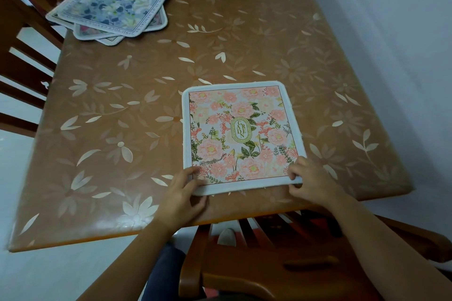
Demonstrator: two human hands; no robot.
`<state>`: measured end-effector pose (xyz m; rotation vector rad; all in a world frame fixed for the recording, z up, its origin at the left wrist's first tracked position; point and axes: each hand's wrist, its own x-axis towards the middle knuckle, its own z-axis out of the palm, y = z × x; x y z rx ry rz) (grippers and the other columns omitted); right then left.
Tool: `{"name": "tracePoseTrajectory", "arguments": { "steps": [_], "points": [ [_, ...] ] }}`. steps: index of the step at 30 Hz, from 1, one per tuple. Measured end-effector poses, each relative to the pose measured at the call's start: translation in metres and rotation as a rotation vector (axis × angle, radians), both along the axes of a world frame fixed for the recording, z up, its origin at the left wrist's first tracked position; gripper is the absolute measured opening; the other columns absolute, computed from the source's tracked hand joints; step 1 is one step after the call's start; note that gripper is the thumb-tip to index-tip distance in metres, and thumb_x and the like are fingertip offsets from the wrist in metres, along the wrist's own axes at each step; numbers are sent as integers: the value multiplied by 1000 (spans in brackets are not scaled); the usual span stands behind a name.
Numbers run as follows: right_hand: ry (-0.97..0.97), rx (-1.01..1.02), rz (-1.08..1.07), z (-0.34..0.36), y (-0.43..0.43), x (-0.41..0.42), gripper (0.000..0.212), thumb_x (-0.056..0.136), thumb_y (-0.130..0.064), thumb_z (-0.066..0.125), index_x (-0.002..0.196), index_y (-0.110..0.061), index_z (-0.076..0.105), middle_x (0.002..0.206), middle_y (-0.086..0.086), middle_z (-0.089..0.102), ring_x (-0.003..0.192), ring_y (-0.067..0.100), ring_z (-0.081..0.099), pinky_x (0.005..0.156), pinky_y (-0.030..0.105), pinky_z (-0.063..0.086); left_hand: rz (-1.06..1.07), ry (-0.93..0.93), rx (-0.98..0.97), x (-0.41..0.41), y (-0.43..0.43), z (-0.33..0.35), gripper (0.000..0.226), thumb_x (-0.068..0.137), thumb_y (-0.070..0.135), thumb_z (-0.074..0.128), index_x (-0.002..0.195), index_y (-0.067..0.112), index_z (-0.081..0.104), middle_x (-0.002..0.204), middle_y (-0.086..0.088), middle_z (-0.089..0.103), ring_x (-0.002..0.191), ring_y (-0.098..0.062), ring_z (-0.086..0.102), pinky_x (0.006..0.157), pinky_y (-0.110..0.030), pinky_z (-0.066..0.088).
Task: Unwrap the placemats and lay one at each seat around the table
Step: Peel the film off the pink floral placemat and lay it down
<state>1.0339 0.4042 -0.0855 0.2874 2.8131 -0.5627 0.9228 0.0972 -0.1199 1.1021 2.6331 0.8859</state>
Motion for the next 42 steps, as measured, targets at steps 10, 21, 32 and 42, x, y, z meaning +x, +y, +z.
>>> {"name": "tracePoseTrajectory", "arguments": {
  "steps": [10,21,32,42],
  "points": [
    [49,8,4,-1,-1,0,19,67,-13,66,73,-17,49,85,3,48,86,21,46,72,26,31,-6,-18,-30,-3,0,3,36,62,11,81,94,4,66,117,-22,57,104,-40,55,84,-48,50],
    [-167,37,17,-21,-15,-12,76,88,-55,40,138,-34,-13,150,-6,-23,136,15,-27,110,58,-7,-68,61,-451,-17,9,-8,68,86,63,9,141,25,-1,150,1,-11,137,-22,-18,110,-50,-5],
    [-138,160,-31,-41,-38,-38,102,58,-89,16,130,-32,-29,143,2,-35,128,29,-40,103,63,-15,7,98,-556,-25,54,-15,96,70,79,22,143,21,0,150,-14,-8,133,-42,-18,103,-68,1],
    [-5,247,73,-48,-49,-74,93,70,-81,13,141,-25,-9,152,10,-13,138,35,-16,103,65,-7,46,80,-500,-34,83,-21,90,70,82,22,143,33,0,154,-5,-6,138,-32,-16,101,-67,-2]
  ]
}}
